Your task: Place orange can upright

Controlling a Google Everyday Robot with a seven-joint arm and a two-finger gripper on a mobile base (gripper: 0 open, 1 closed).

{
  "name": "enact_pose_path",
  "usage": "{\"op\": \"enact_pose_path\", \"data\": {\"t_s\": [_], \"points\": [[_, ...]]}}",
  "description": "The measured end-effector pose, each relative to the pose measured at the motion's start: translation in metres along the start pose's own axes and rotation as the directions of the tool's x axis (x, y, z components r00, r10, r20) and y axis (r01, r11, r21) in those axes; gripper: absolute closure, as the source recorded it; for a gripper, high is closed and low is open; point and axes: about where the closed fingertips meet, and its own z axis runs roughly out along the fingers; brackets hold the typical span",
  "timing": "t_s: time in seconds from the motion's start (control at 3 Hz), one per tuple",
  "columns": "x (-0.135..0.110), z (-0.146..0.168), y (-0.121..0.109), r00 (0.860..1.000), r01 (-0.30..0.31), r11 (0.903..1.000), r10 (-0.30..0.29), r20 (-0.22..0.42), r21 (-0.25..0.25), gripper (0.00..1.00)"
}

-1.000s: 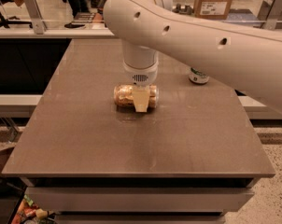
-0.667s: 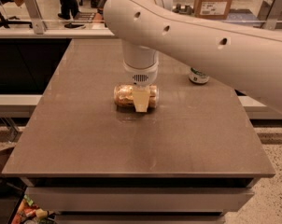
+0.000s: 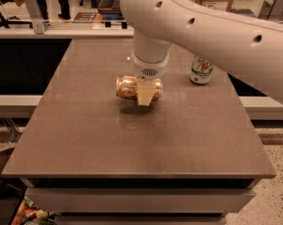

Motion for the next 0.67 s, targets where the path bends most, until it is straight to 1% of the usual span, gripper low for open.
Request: {"op": "enact_pose_path", "data": {"t_s": [0.33, 0.67], "points": [[-0.0060, -0.0124, -0.0061, 0.993, 0.018, 0.9991, -0.022, 0.118, 0.038, 1.00], [-0.0158, -0.0179, -0.0148, 0.963, 0.042, 0.9974, -0.056, 0.262, 0.058, 1.00]]}}
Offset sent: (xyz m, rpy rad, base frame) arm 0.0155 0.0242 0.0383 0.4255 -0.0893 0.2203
